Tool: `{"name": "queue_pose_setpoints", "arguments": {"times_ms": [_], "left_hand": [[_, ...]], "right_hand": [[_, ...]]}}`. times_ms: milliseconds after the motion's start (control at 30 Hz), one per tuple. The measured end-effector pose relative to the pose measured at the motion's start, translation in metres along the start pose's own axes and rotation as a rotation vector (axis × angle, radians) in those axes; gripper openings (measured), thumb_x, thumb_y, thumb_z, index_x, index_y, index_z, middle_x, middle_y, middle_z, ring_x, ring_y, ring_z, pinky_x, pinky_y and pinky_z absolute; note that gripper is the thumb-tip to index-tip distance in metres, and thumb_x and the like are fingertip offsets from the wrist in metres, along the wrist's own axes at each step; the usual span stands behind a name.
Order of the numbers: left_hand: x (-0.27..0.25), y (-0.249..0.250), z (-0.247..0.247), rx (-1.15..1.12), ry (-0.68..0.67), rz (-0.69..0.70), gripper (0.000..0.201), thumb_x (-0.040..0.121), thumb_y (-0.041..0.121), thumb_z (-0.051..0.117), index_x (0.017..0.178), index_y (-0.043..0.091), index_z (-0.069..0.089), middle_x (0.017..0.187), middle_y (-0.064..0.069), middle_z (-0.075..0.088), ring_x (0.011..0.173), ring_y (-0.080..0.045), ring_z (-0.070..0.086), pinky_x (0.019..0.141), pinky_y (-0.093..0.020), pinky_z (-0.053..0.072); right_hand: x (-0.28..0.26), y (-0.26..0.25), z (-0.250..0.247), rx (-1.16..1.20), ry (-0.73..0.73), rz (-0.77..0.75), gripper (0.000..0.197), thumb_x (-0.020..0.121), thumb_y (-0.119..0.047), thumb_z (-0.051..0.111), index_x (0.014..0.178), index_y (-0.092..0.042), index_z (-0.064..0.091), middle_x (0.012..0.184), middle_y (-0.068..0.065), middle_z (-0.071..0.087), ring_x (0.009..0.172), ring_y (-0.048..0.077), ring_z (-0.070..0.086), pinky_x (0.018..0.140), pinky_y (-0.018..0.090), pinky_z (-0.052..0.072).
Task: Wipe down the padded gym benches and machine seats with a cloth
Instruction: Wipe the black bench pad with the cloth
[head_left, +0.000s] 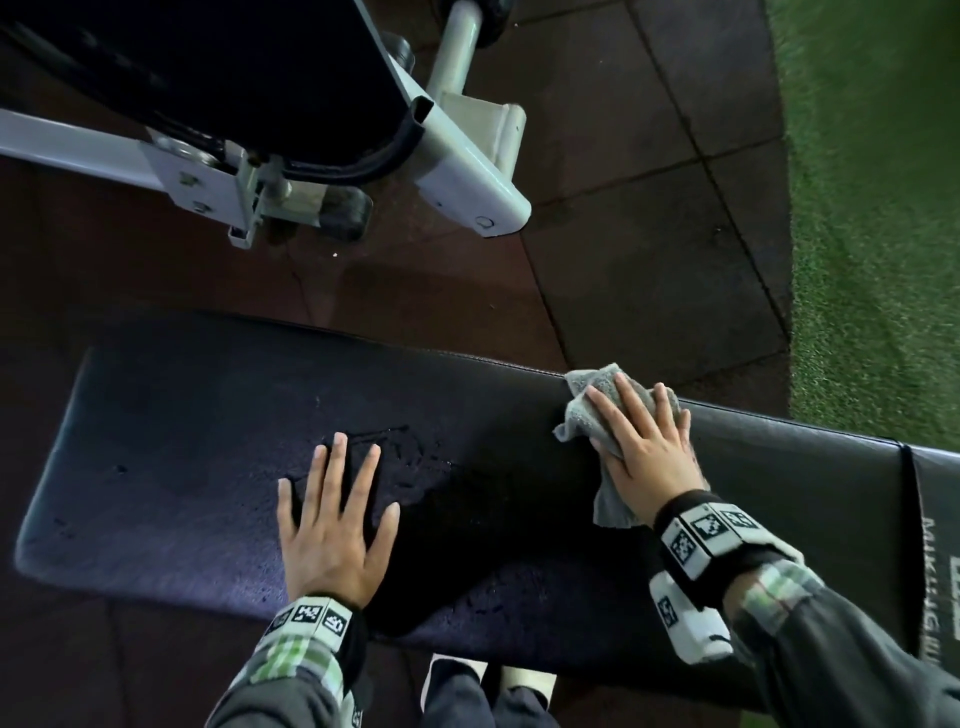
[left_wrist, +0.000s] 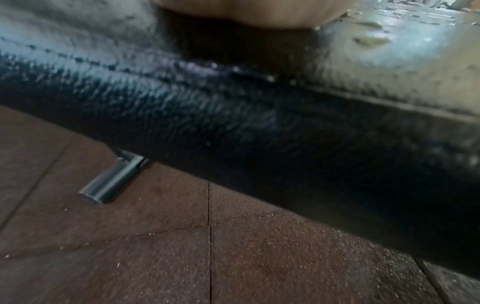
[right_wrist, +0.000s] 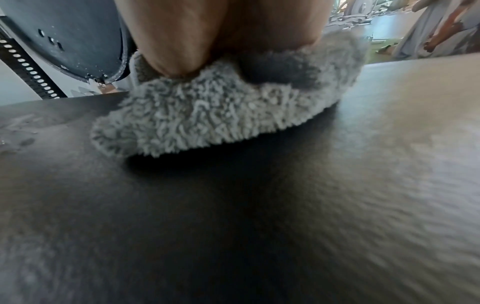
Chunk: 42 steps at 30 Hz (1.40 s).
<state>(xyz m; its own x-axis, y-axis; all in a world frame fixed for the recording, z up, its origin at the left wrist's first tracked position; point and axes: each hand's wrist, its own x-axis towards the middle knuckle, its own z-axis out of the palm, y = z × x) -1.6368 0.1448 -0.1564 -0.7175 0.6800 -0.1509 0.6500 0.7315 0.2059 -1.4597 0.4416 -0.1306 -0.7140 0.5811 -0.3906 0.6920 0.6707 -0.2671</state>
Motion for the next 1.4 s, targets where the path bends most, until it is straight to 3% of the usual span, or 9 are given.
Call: {"name": "queue_pose_setpoints", "arguments": {"times_ms": [200, 300, 433, 500, 700, 900, 1067, 1200, 1400], "left_hand": [[-0.001, 0.002, 0.001, 0.003, 0.028, -0.012, 0.063, 0.093, 0.055, 0.033, 0.150, 0.029, 0.035, 0.162, -0.003, 0.024, 0.149, -0.022, 0.022, 0.119, -0.055, 0.012], [0.000, 0.000, 0.003, 0.016, 0.033, -0.009, 0.063, 0.093, 0.055, 0.034, 0.151, 0.030, 0.033, 0.162, -0.002, 0.024, 0.149, -0.023, 0.022, 0.119, -0.055, 0.012], [0.001, 0.000, 0.003, 0.014, 0.054, -0.018, 0.064, 0.090, 0.052, 0.038, 0.150, 0.031, 0.034, 0.162, -0.003, 0.025, 0.148, -0.023, 0.023, 0.118, -0.056, 0.014], [0.001, 0.000, 0.002, 0.004, 0.074, -0.009, 0.063, 0.090, 0.051, 0.039, 0.149, 0.030, 0.036, 0.161, -0.003, 0.027, 0.148, -0.023, 0.025, 0.118, -0.057, 0.015], [0.001, 0.001, 0.002, 0.006, 0.089, -0.001, 0.063, 0.091, 0.052, 0.040, 0.149, 0.029, 0.037, 0.161, -0.003, 0.027, 0.147, -0.024, 0.026, 0.118, -0.056, 0.014], [0.000, 0.001, 0.002, 0.014, 0.071, -0.014, 0.063, 0.091, 0.053, 0.038, 0.150, 0.030, 0.036, 0.161, -0.003, 0.026, 0.149, -0.022, 0.023, 0.120, -0.054, 0.012], [0.001, 0.000, 0.003, 0.020, 0.066, -0.016, 0.063, 0.091, 0.053, 0.037, 0.150, 0.031, 0.034, 0.162, -0.002, 0.024, 0.149, -0.021, 0.022, 0.120, -0.055, 0.013], [0.001, 0.001, 0.002, 0.007, 0.080, -0.018, 0.062, 0.090, 0.052, 0.039, 0.149, 0.030, 0.039, 0.161, -0.003, 0.027, 0.148, -0.022, 0.025, 0.119, -0.056, 0.014], [0.001, 0.001, 0.001, 0.010, 0.090, 0.000, 0.062, 0.091, 0.051, 0.040, 0.148, 0.027, 0.042, 0.160, -0.004, 0.029, 0.147, -0.024, 0.028, 0.118, -0.056, 0.016]], "right_hand": [[0.046, -0.064, -0.002, -0.049, -0.017, 0.059, 0.054, 0.094, -0.039, 0.040, 0.144, -0.045, 0.019, 0.155, -0.008, 0.018, 0.138, 0.041, 0.014, 0.109, 0.062, 0.006], [0.045, -0.104, 0.010, -0.138, -0.019, -0.179, 0.069, 0.077, -0.038, 0.061, 0.138, -0.040, 0.030, 0.148, -0.002, 0.036, 0.128, 0.051, 0.032, 0.100, 0.070, 0.023], [-0.001, -0.110, 0.039, -0.255, -0.110, -0.574, 0.104, 0.050, -0.044, 0.077, 0.141, -0.038, 0.028, 0.153, -0.003, 0.023, 0.135, 0.048, 0.015, 0.103, 0.067, 0.024], [-0.020, -0.087, 0.043, -0.302, -0.157, -0.682, 0.097, 0.056, -0.050, 0.070, 0.143, -0.039, 0.029, 0.154, -0.004, 0.021, 0.139, 0.043, 0.013, 0.106, 0.063, 0.022], [-0.022, -0.021, 0.015, -0.260, -0.076, -0.430, 0.073, 0.074, -0.040, 0.045, 0.142, -0.047, 0.020, 0.154, -0.010, 0.016, 0.139, 0.039, 0.018, 0.107, 0.058, 0.024], [0.037, -0.063, -0.001, -0.141, -0.042, -0.139, 0.057, 0.091, -0.036, 0.034, 0.143, -0.050, 0.015, 0.156, -0.010, 0.012, 0.138, 0.044, 0.012, 0.109, 0.061, 0.010], [0.029, -0.107, 0.018, -0.206, 0.001, -0.405, 0.061, 0.077, -0.035, 0.051, 0.135, -0.041, 0.035, 0.149, -0.002, 0.034, 0.130, 0.052, 0.027, 0.101, 0.068, 0.026], [-0.009, -0.079, 0.037, -0.341, -0.154, -0.685, 0.120, 0.039, -0.040, 0.082, 0.142, -0.043, 0.022, 0.156, -0.007, 0.013, 0.139, 0.042, 0.010, 0.107, 0.063, 0.018], [-0.018, -0.018, 0.013, -0.280, -0.048, -0.512, 0.071, 0.076, -0.038, 0.041, 0.142, -0.048, 0.017, 0.154, -0.009, 0.018, 0.139, 0.039, 0.016, 0.110, 0.056, 0.021]]}}
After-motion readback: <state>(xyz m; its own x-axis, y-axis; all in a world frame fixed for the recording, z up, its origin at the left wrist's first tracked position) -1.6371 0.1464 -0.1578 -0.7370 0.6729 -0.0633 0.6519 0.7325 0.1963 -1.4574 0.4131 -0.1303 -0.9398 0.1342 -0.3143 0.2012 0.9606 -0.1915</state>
